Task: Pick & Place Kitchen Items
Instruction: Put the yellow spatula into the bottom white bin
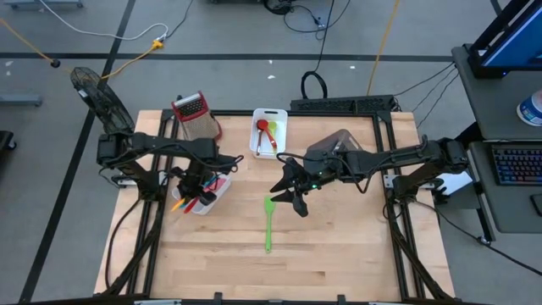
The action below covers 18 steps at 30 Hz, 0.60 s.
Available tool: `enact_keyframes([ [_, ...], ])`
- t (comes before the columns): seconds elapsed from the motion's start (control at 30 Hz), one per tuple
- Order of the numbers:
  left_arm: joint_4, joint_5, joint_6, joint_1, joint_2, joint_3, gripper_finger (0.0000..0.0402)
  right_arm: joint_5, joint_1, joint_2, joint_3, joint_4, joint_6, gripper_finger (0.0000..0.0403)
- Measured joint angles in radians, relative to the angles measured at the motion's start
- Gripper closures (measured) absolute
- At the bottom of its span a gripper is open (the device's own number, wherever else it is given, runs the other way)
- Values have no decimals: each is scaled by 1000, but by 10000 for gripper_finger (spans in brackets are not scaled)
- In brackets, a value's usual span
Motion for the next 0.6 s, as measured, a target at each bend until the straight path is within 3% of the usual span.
enact_keyframes([
  [0.47,5,-63,0,0,1,-20,379,2,0,0,0,0,0,273],
  [0.6,4,-75,1,0,1,-20,355,3,0,0,0,1,0,273],
])
